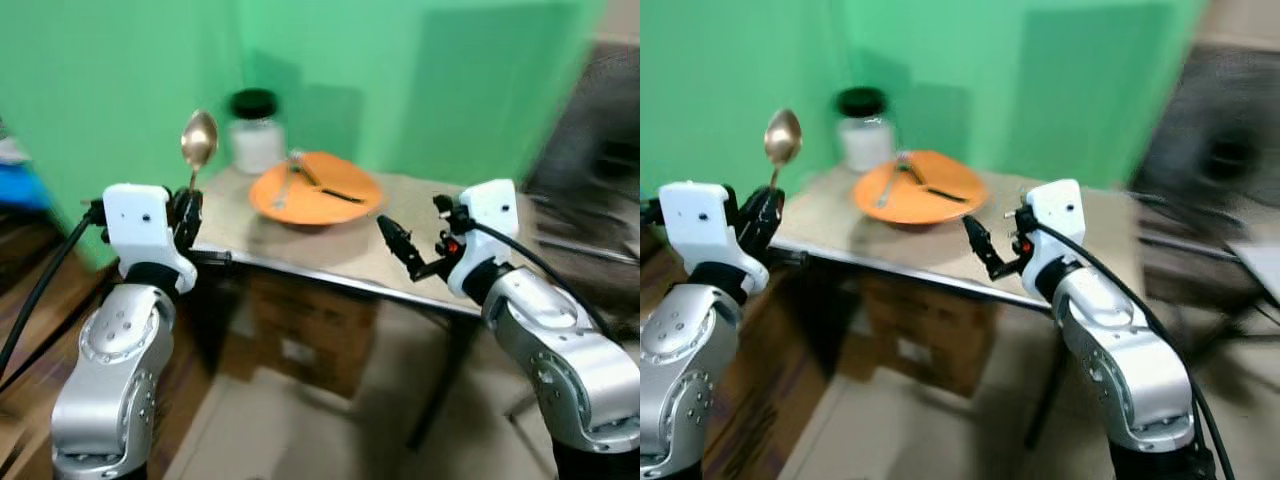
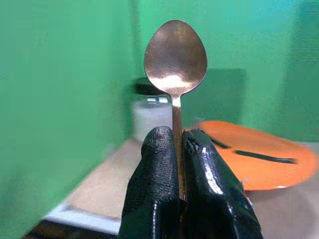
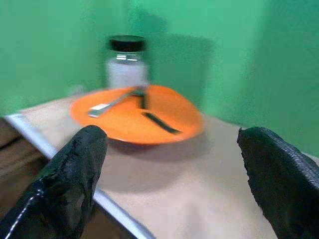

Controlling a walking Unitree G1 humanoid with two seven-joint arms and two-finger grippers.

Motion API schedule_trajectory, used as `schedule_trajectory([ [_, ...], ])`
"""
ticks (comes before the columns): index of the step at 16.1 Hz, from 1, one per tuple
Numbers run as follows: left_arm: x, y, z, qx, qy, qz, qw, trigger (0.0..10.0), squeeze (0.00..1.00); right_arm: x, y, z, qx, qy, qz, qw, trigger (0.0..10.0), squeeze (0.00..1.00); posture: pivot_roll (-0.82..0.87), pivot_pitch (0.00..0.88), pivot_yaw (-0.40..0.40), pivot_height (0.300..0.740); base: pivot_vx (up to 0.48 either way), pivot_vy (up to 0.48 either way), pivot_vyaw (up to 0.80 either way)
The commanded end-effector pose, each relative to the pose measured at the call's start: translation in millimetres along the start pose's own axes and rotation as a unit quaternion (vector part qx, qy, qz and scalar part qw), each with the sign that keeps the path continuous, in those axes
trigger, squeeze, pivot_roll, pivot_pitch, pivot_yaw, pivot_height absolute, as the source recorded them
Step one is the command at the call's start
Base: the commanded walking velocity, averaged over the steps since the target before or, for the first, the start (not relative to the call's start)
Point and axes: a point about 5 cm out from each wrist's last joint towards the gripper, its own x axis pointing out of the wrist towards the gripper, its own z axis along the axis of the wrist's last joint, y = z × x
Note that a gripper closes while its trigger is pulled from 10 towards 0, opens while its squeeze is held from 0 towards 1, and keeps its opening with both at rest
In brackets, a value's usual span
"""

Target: Setting the table

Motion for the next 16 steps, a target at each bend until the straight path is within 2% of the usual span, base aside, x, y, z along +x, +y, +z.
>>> schedule_trajectory([
  [1,3.4,-5.9,1.1,-0.001,-0.001,-0.011,1.000,10.0,0.00,-4.5,-3.5,1.7,-0.010,-0.007,-0.013,1.000,10.0,0.00,-0.10,0.000,0.037,0.740,0.000,0.000,-0.80],
  [5,9.1,-5.5,5.5,-0.001,-0.010,-0.012,1.000,10.0,0.00,-10.3,-5.0,0.8,-0.009,-0.012,-0.026,1.000,10.0,0.00,-0.10,0.000,0.038,0.740,0.000,0.000,-0.80],
  [16,12.3,-9.8,4.7,0.001,-0.003,-0.031,1.000,10.0,0.00,-9.7,-7.0,1.9,0.005,-0.011,-0.039,0.999,10.0,0.00,-0.11,0.000,0.048,0.740,0.000,0.000,-0.80],
])
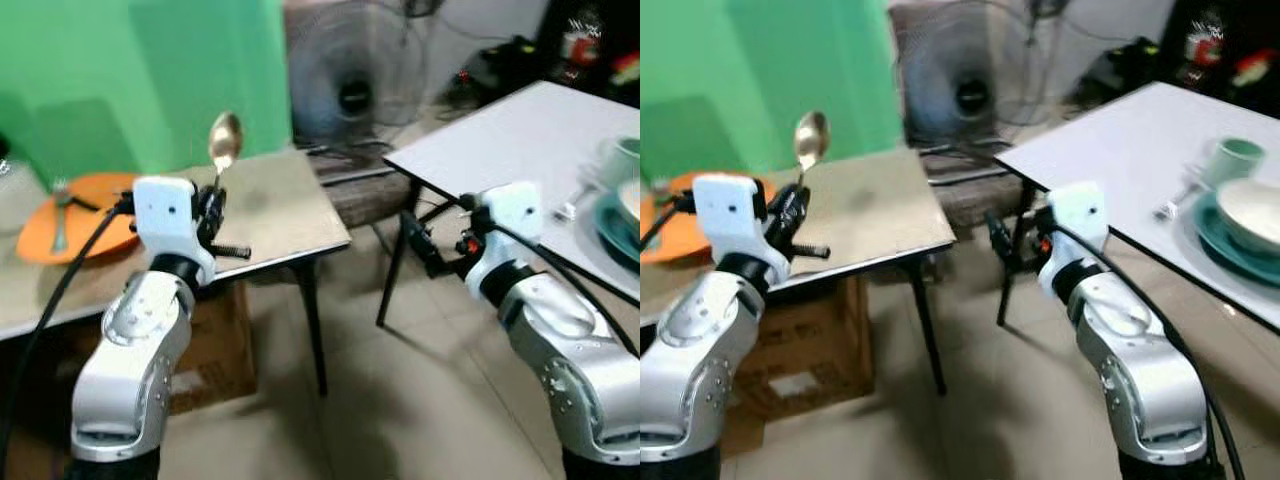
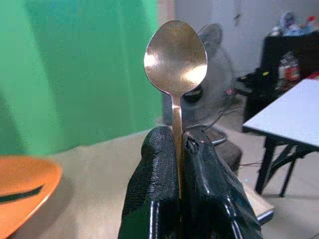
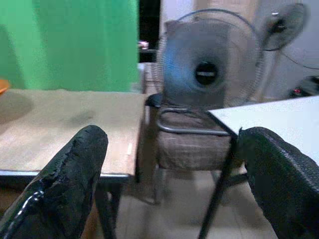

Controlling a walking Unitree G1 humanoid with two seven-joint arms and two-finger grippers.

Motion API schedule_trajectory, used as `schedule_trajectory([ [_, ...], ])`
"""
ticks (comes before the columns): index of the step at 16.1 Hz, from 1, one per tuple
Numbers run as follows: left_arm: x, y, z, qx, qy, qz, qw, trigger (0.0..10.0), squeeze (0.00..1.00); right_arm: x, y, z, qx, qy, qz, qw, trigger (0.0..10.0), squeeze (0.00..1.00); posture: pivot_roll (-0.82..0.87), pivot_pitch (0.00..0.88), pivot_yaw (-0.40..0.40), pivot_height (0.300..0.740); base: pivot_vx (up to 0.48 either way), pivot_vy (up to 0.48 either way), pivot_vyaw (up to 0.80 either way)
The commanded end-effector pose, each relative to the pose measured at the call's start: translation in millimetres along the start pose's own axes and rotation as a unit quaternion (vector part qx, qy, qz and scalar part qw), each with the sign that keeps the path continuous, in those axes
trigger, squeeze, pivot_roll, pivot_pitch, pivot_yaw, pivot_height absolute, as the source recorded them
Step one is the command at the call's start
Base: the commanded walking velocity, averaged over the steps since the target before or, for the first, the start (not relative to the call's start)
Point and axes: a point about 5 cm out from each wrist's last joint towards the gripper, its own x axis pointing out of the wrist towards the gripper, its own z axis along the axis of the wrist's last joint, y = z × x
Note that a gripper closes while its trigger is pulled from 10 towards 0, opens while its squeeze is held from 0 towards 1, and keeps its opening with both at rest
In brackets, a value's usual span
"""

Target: Setting the table

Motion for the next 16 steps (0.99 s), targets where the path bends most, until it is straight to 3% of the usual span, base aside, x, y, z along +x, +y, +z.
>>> schedule_trajectory([
  [1,0.4,0.2,-1,0.000,0.004,-0.003,1.000,10.0,0.00,-2.5,1.9,2,-0.001,-0.002,0.003,1.000,10.0,0.00,-0.11,0.000,0.049,0.740,0.000,0.000,-0.80],
  [12,1.6,-1.4,-2,0.007,-0.002,0.000,1.000,10.0,0.00,-4.0,-7.4,2,-0.007,0.013,-0.019,1.000,10.0,0.00,-0.12,0.000,0.045,0.740,0.000,0.000,-0.80],
  [16,1.9,-2.7,-2,0.006,-0.003,-0.001,1.000,10.0,0.00,-3.4,-8.2,7,-0.017,-0.006,-0.028,0.999,10.0,0.00,-0.11,0.000,0.048,0.740,0.000,0.000,-0.80],
])
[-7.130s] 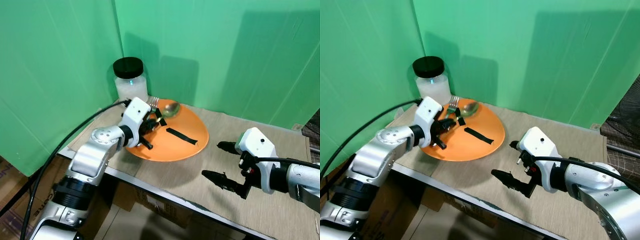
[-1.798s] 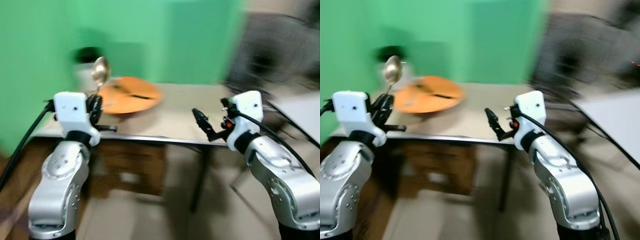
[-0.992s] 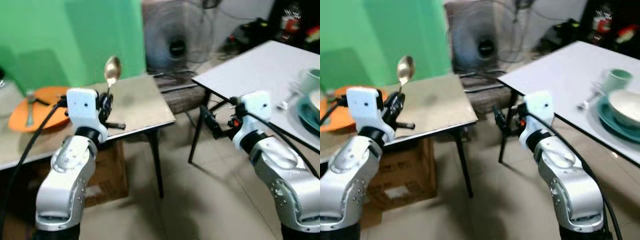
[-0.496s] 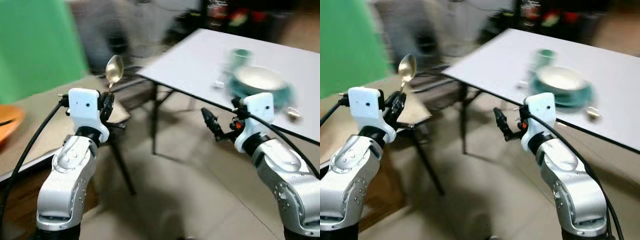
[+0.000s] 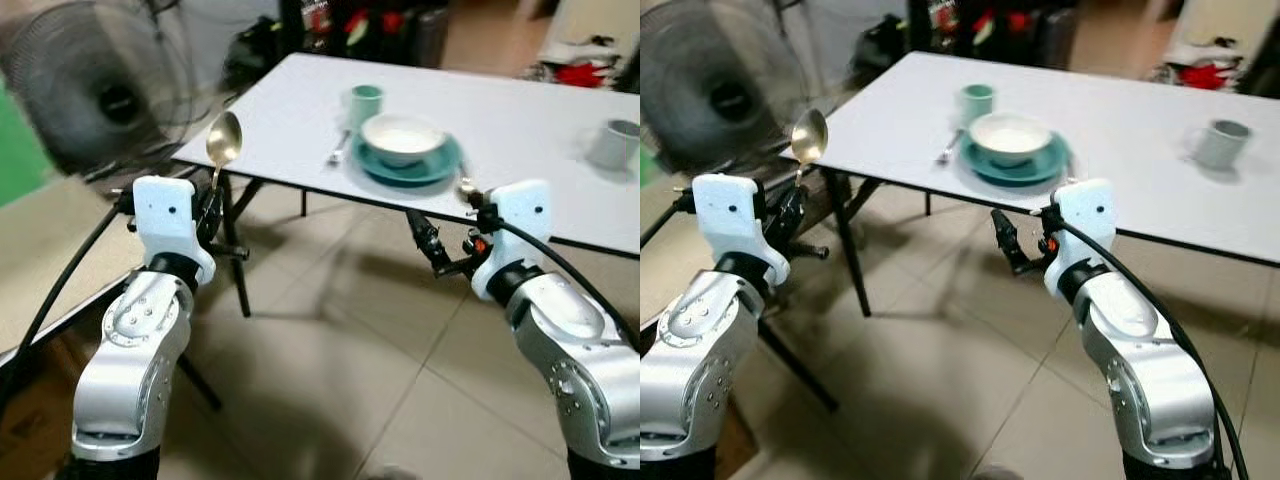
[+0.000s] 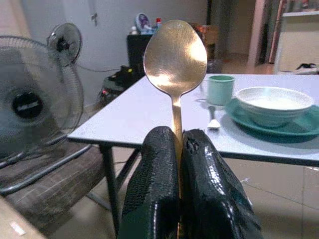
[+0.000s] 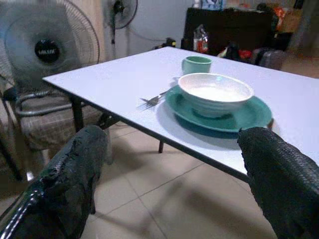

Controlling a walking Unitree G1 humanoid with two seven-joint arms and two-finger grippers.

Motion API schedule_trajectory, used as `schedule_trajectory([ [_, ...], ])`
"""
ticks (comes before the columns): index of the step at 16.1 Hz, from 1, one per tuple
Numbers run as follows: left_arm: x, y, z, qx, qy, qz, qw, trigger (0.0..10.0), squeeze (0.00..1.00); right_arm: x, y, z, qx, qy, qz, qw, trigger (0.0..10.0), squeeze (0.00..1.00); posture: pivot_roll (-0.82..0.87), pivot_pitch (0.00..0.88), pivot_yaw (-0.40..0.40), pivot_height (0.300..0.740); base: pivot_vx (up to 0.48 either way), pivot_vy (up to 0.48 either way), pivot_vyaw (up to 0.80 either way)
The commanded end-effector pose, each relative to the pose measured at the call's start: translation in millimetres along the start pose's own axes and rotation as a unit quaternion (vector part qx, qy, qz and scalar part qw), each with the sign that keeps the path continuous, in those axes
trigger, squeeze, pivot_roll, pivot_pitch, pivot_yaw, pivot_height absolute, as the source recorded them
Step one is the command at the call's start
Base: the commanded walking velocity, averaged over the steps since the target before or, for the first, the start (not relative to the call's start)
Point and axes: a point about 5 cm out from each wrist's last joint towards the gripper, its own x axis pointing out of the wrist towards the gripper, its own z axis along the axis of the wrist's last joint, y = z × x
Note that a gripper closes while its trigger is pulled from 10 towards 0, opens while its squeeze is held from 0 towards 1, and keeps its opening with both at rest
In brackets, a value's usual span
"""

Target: Setting the table

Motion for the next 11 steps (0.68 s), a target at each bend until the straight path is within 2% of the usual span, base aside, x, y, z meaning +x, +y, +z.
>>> schedule_trajectory([
  [1,0.5,-1.7,2,0.002,-0.004,-0.003,1.000,10.0,0.00,-1.3,-1.4,1,-0.005,-0.005,-0.009,1.000,10.0,0.00,-0.11,0.000,0.051,0.740,0.000,0.000,-0.80],
  [4,-2.6,0.1,-2,0.008,0.004,-0.002,1.000,10.0,0.00,-5.6,-2.8,-3,-0.012,-0.002,-0.038,0.999,10.0,0.00,-0.10,0.000,0.066,0.740,0.000,0.000,-0.80],
  [7,-5.0,2.7,0,0.033,-0.006,0.005,0.999,10.0,0.00,-8.1,-5.2,-6,-0.020,0.003,-0.064,0.998,10.0,0.00,-0.08,0.000,0.060,0.740,0.000,0.000,-0.78],
  [11,-8.0,-4.1,2,0.029,-0.014,-0.024,0.999,10.0,0.00,-9.6,-6.2,-10,-0.013,0.009,-0.071,0.997,10.0,0.00,-0.07,0.000,0.054,0.740,0.000,0.000,-0.78],
])
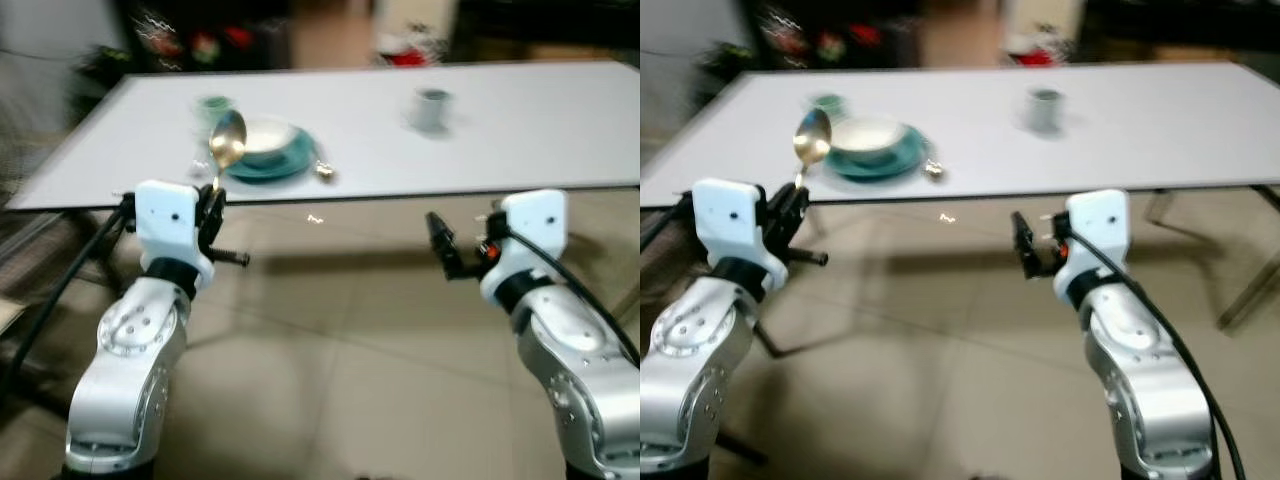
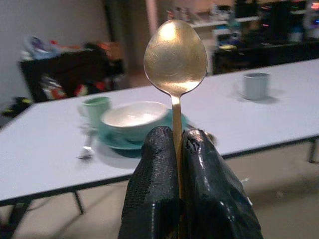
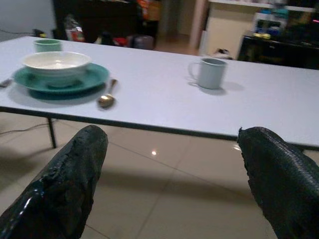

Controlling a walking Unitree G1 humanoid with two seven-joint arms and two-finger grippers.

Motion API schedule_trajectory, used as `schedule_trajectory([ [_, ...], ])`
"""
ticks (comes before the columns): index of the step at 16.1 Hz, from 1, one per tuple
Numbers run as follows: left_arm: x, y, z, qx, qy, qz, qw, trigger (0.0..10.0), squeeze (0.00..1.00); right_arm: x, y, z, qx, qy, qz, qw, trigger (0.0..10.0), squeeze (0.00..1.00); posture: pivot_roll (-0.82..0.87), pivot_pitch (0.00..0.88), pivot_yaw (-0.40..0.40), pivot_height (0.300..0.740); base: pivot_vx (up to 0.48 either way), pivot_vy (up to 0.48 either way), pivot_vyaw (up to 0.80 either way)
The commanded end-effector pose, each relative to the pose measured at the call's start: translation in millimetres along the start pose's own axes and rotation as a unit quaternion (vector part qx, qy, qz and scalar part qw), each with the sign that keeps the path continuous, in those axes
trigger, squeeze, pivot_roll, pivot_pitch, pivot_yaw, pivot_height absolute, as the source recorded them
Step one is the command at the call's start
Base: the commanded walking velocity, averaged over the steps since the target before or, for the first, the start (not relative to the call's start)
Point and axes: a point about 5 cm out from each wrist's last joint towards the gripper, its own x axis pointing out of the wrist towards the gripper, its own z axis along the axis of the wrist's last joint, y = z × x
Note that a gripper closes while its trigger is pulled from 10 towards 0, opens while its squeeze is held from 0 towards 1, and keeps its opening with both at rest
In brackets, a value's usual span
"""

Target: Setting the table

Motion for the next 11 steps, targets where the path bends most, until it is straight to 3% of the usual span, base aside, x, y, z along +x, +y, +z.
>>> schedule_trajectory([
  [1,-0.6,-3.4,4,0.000,-0.009,-0.011,1.000,10.0,0.00,-1.4,-1.3,1,0.001,-0.002,-0.001,1.000,10.0,0.00,-0.07,0.000,0.052,0.740,0.000,0.000,-0.78],
  [5,-2.0,-5.6,0,-0.014,-0.005,-0.012,1.000,10.0,0.00,4.3,-11.1,4,-0.004,0.001,-0.005,1.000,10.0,0.00,-0.07,0.000,0.033,0.740,0.189,0.000,-0.77],
  [11,-10.9,-7.0,-11,-0.030,0.015,-0.003,0.999,10.0,0.00,7.5,-5.2,-1,-0.013,0.002,0.005,1.000,10.0,0.00,-0.06,0.000,0.018,0.740,0.333,0.000,0.00],
])
